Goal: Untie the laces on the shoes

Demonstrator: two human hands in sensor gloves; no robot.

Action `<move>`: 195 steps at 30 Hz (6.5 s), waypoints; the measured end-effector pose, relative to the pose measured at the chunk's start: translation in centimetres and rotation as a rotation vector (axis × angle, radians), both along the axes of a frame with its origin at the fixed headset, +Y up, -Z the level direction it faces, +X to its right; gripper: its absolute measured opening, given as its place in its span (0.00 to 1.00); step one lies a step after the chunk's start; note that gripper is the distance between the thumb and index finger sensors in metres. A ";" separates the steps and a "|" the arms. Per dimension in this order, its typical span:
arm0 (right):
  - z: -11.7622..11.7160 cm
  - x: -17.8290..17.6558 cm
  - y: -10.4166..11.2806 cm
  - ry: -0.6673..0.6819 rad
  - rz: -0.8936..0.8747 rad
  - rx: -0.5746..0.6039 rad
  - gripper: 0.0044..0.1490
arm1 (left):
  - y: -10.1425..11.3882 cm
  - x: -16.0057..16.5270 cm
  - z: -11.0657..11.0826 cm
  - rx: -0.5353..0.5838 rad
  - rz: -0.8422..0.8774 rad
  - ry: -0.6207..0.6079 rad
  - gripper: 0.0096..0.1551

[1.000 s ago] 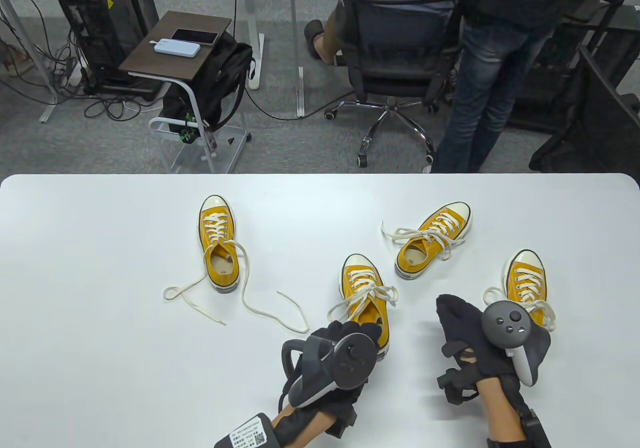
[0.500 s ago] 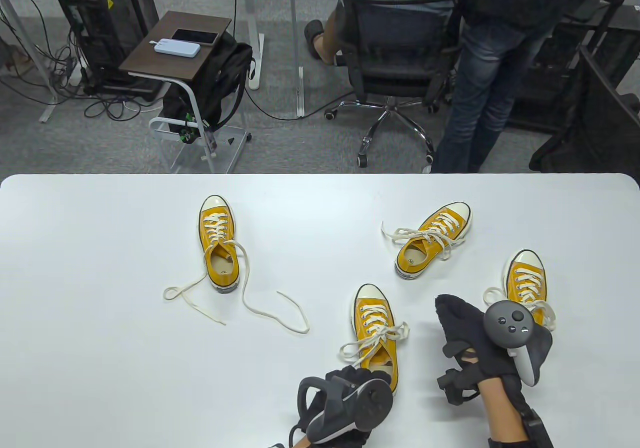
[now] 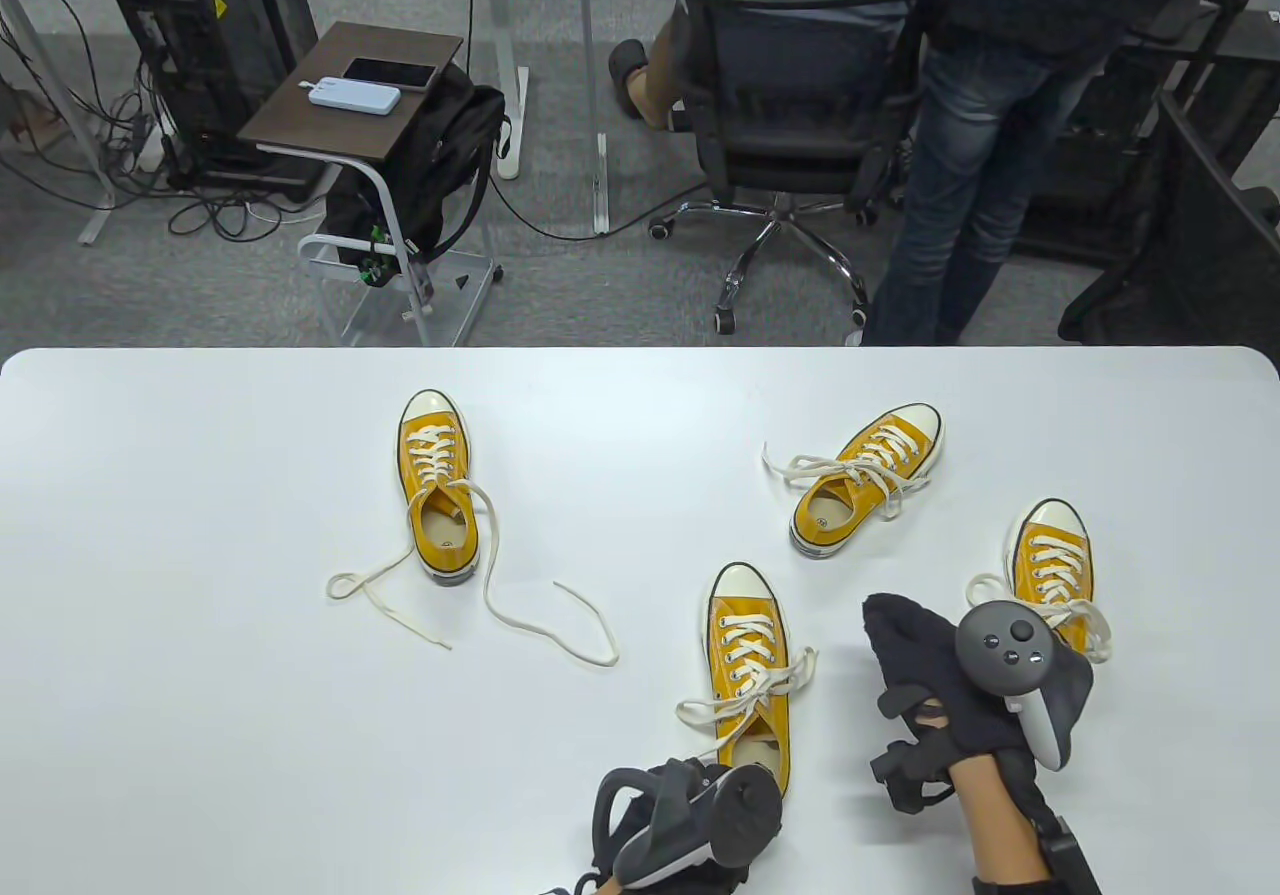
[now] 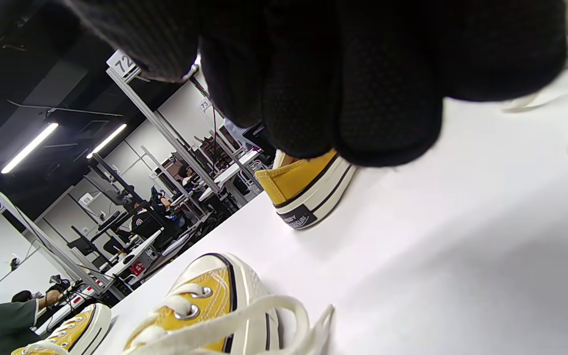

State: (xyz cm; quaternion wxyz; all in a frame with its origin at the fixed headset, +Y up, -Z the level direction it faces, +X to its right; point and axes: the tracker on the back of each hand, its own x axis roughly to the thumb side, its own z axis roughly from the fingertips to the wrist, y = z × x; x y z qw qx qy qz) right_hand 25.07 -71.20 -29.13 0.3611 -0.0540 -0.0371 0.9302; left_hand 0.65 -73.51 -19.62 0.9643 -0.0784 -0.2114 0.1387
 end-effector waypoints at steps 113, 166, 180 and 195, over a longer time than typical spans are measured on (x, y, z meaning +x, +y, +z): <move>5.4 14.7 3.6 -0.680 -0.384 0.412 0.25 | -2.4 -0.4 -5.5 -0.094 0.049 0.236 0.43; 0.8 -5.2 -0.4 0.486 0.296 -0.343 0.29 | -2.4 -1.9 -6.0 -0.179 0.151 0.205 0.46; 1.4 -9.4 -2.5 0.496 0.513 -0.375 0.26 | 1.7 -4.6 -6.1 0.016 0.286 0.316 0.19; 1.1 -9.1 -2.7 0.501 0.461 -0.417 0.26 | 4.3 -23.4 -8.1 -0.023 0.554 0.888 0.18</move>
